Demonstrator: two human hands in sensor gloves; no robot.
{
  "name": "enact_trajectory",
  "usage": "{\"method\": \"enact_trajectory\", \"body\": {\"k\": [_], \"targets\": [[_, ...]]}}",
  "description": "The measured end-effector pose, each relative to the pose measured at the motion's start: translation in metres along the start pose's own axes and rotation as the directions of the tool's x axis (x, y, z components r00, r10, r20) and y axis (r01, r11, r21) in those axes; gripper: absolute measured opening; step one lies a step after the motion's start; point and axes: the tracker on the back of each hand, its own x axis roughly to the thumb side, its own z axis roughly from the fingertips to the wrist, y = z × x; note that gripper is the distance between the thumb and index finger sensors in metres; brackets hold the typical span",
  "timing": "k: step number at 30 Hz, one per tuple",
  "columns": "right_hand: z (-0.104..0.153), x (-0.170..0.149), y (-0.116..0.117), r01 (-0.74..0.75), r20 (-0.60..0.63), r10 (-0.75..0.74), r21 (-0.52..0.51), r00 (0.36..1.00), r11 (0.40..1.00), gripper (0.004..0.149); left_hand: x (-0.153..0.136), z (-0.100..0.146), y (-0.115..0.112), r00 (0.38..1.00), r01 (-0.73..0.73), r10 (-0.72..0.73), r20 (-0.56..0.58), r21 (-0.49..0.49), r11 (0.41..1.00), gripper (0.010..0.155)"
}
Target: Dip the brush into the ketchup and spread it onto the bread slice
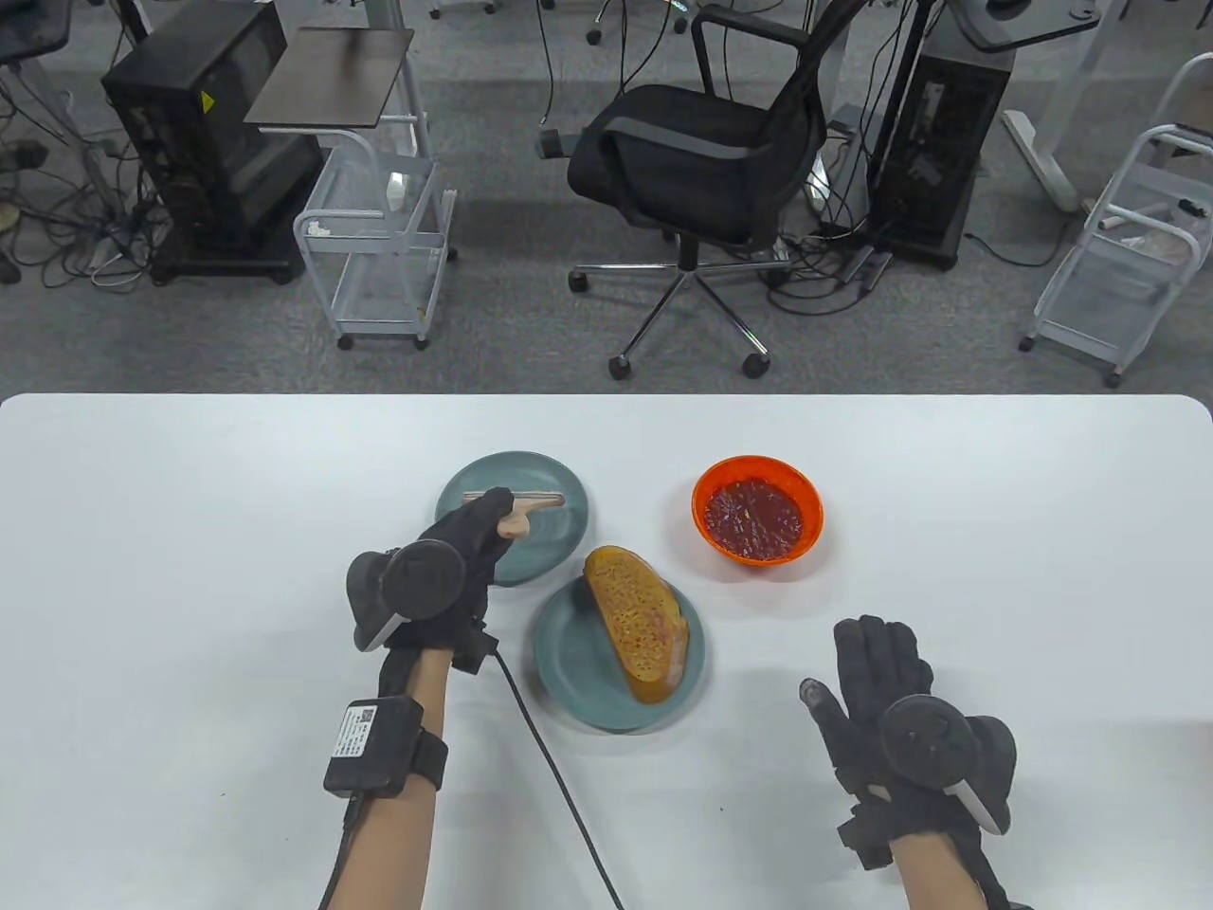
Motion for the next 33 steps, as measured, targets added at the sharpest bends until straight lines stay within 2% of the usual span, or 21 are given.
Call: {"method": "enact_trajectory", "body": {"k": [7,12,14,17,22,27,30,31,33], "targets": [[-0.002,-0.002,0.003,0.014,-0.003,-0.014,0.023,1.000,1.000,0.070,-0.017,-0.002,-0.015,0.999,-0.030,0.028,-0.030,-0.056,0.998,0.043],[-0.002,0.000,0.005,0.021,-0.002,-0.021,0.030,1.000,0.999,0.069,-0.026,0.011,-0.014,0.999,0.035,-0.038,-0.018,-0.126,0.991,0.044],[-0.002,0.002,0.006,0.023,0.005,-0.023,0.034,1.000,0.999,0.069,-0.030,0.019,-0.012,0.998,0.057,-0.060,-0.008,-0.193,0.980,0.045],[-0.001,0.005,0.008,0.020,0.012,-0.020,0.037,1.000,0.999,0.069,-0.033,0.030,-0.011,0.992,0.121,-0.123,0.003,-0.218,0.969,0.046],[0.000,0.010,0.010,0.028,0.021,-0.029,0.046,0.999,0.999,0.069,-0.035,0.047,-0.022,0.970,0.243,-0.239,0.052,-0.321,0.915,0.050],[0.000,0.013,0.011,0.026,0.027,-0.027,0.045,0.999,0.999,0.069,-0.032,0.055,-0.033,0.954,0.295,-0.294,0.065,-0.396,0.869,0.056],[0.000,0.013,0.012,0.021,0.024,-0.022,0.047,0.999,0.999,0.069,-0.032,0.058,-0.035,0.936,0.330,-0.349,0.040,-0.443,0.833,0.059],[0.000,0.013,0.012,0.017,0.024,-0.018,0.048,1.000,0.999,0.069,-0.033,0.059,-0.035,0.931,0.333,-0.364,0.019,-0.452,0.828,0.054],[0.000,0.013,0.011,0.002,0.019,-0.002,0.044,1.000,0.999,0.069,-0.039,0.062,-0.029,0.932,0.302,-0.361,-0.039,-0.468,0.831,0.058]]}}
